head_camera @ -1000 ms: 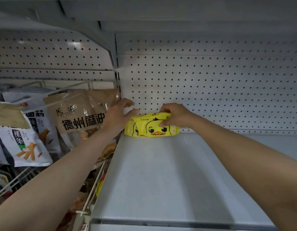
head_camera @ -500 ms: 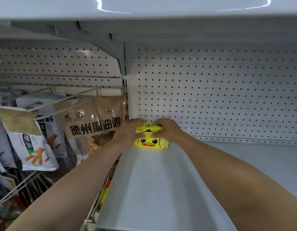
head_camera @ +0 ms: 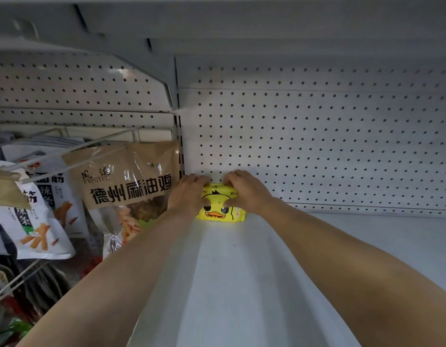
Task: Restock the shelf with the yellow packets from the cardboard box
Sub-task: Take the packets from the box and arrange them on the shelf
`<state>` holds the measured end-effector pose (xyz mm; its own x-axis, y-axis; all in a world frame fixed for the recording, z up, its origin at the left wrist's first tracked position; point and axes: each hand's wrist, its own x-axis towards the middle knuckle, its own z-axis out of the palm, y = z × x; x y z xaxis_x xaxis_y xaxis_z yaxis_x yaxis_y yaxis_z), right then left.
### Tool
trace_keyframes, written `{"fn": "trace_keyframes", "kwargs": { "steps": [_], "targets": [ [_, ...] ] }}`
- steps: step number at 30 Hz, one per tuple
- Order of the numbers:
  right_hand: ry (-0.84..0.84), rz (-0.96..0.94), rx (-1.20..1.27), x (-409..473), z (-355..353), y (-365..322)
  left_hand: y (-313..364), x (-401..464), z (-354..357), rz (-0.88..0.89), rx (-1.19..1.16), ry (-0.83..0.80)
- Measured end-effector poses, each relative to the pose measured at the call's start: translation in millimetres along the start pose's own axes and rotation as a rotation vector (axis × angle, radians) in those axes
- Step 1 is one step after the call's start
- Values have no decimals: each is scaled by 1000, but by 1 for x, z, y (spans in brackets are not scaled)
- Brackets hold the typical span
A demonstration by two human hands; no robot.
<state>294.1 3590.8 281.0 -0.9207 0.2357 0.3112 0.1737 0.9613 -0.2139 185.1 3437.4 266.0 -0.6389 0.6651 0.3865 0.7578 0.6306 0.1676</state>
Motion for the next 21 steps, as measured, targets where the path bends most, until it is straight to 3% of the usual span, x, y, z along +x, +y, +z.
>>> {"fn": "trace_keyframes", "kwargs": {
  "steps": [11,16,21],
  "targets": [
    [16,-44,-259,-5,-7,-11,17,-12,-10,-90,54,-25],
    [12,-37,-274,-22,-34,-28,26,-35,-48,-112,56,-14],
    [46,-151,-318,-54,-78,-71,24,-79,-102,-121,85,55]
  ]
}}
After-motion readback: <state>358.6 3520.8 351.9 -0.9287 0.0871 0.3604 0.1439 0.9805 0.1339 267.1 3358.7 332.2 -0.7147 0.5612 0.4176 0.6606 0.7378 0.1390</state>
